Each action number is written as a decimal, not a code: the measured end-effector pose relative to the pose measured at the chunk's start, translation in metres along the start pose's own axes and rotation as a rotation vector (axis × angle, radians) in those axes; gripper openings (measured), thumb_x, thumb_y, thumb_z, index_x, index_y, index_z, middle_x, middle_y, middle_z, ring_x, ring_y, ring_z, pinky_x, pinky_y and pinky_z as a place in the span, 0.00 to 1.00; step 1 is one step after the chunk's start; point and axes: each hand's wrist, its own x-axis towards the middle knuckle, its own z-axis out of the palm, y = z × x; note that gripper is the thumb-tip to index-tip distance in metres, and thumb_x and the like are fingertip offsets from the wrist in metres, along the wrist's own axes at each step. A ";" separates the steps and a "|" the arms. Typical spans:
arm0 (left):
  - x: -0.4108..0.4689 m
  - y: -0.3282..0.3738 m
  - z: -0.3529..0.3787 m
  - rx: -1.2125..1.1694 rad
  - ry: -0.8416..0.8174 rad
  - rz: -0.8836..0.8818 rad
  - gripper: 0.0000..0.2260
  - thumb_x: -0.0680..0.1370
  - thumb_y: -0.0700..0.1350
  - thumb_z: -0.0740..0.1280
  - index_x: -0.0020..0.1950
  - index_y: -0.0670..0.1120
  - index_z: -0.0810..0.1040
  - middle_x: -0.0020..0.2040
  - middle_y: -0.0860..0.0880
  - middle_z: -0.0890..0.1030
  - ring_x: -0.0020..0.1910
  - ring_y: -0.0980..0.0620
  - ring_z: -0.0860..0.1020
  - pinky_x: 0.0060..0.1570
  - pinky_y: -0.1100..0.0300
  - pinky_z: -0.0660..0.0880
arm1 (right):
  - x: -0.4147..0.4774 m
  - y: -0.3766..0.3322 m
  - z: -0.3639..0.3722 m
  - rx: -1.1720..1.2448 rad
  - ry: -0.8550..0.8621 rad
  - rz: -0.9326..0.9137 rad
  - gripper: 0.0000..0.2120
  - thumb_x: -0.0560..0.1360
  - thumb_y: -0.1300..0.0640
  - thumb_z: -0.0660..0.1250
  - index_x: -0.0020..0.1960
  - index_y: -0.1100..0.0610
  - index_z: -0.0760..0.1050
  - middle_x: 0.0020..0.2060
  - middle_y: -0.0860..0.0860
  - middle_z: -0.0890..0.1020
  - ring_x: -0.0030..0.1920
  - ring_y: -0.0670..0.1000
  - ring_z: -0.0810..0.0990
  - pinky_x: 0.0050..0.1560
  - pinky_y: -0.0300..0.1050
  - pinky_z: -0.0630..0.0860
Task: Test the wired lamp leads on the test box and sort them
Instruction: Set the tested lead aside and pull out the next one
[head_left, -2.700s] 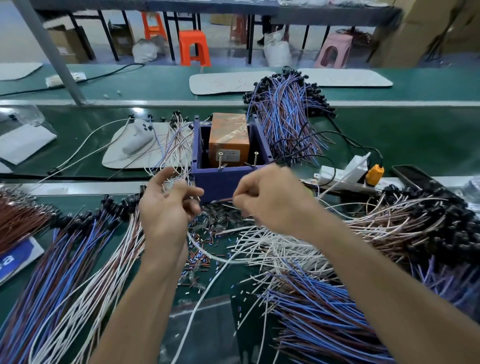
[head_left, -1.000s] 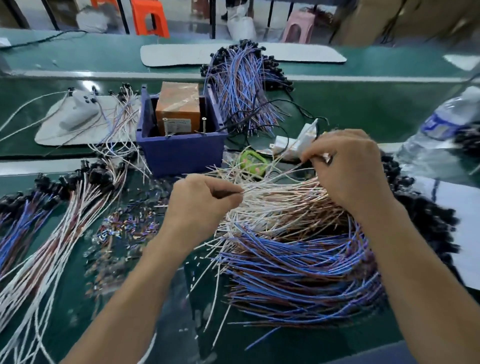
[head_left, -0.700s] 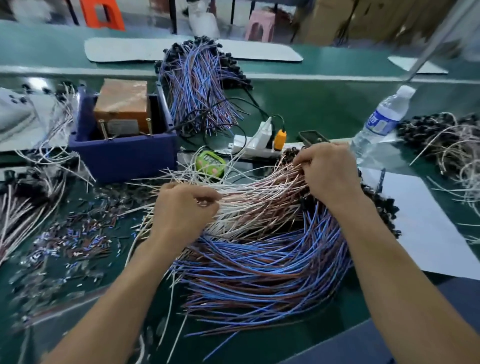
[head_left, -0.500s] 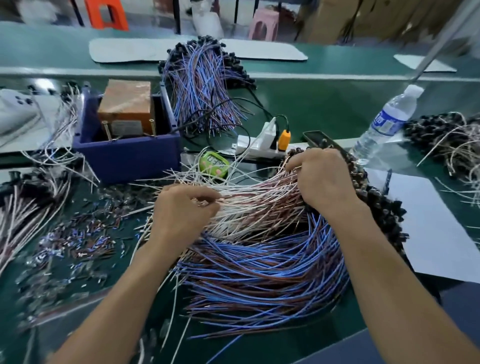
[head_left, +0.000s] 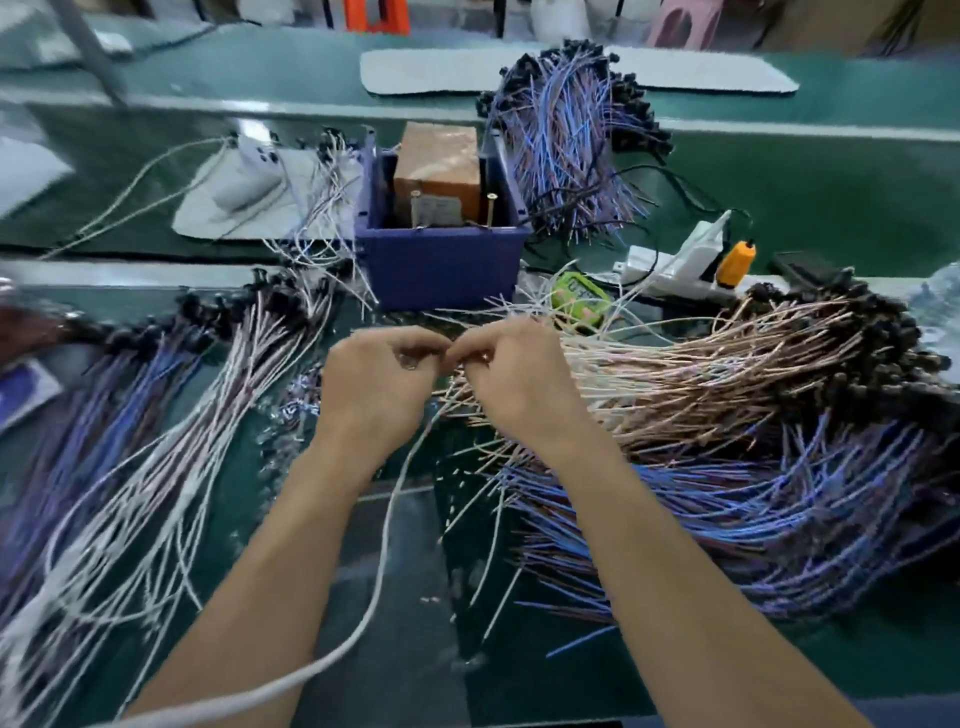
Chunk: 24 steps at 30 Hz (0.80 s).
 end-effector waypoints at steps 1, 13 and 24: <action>-0.001 -0.006 -0.009 0.016 0.006 -0.023 0.11 0.73 0.42 0.72 0.47 0.58 0.88 0.40 0.65 0.85 0.45 0.66 0.81 0.49 0.71 0.76 | 0.002 -0.006 0.010 0.018 -0.016 -0.011 0.15 0.70 0.68 0.67 0.44 0.53 0.88 0.40 0.48 0.88 0.41 0.45 0.82 0.46 0.33 0.76; -0.023 -0.094 -0.126 0.306 0.327 -0.333 0.14 0.75 0.45 0.74 0.60 0.55 0.86 0.59 0.49 0.85 0.55 0.49 0.82 0.57 0.56 0.77 | 0.036 -0.090 0.120 0.155 -0.280 -0.032 0.25 0.79 0.64 0.65 0.71 0.43 0.75 0.60 0.48 0.84 0.42 0.46 0.83 0.45 0.40 0.77; -0.032 -0.128 -0.141 0.296 0.413 -0.340 0.13 0.76 0.41 0.73 0.59 0.51 0.86 0.54 0.50 0.87 0.47 0.51 0.82 0.50 0.57 0.77 | 0.074 -0.129 0.161 -0.113 -0.412 -0.023 0.31 0.75 0.70 0.57 0.70 0.44 0.75 0.58 0.51 0.83 0.47 0.53 0.84 0.48 0.52 0.84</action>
